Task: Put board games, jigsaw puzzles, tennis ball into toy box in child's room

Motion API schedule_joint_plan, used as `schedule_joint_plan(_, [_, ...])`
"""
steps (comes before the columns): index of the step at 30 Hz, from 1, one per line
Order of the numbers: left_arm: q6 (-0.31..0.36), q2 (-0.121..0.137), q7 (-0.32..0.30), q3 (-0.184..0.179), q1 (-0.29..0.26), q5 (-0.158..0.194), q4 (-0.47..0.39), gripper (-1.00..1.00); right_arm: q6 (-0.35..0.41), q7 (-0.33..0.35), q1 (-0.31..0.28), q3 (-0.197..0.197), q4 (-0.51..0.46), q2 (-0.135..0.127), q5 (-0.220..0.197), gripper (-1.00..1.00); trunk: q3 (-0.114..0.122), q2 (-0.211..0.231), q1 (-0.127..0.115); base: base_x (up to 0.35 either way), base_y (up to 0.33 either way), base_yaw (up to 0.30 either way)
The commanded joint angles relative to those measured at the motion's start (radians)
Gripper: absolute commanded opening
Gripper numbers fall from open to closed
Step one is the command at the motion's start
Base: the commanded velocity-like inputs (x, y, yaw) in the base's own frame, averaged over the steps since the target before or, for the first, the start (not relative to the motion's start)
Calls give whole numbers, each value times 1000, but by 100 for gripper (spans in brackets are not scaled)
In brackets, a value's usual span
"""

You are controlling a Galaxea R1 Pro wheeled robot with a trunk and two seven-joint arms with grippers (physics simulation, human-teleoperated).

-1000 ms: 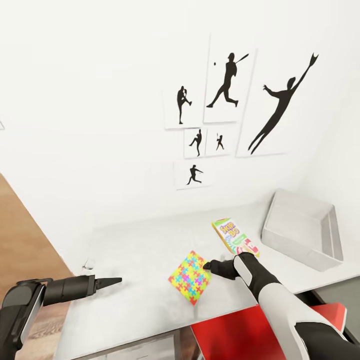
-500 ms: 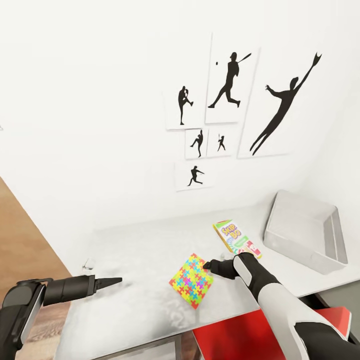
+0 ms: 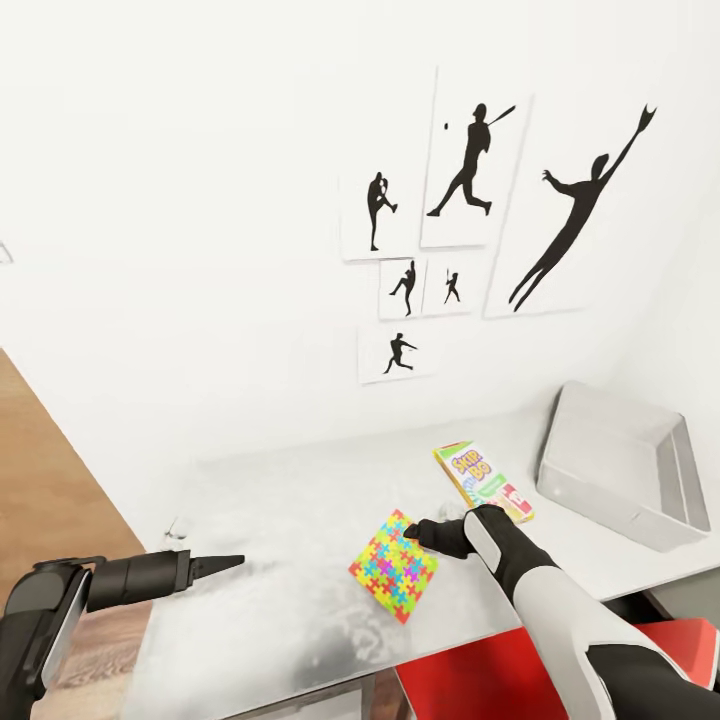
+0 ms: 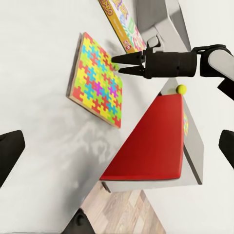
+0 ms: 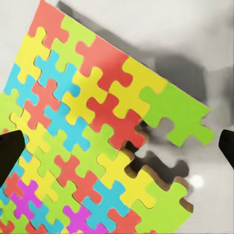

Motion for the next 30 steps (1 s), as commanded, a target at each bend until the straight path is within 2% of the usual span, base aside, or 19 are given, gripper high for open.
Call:
schedule_joint_plan(1, [10,0,-3,0,-1,0,0,100,5,3,-1,-2,-1,0,4,100,-2,-2,1,2,121,0])
schedule_joint_plan(30, [11,0,-3,0,-1,0,0,100,5,2,-1,2,5,5,5,100,-2,-2,1,-5,49,0])
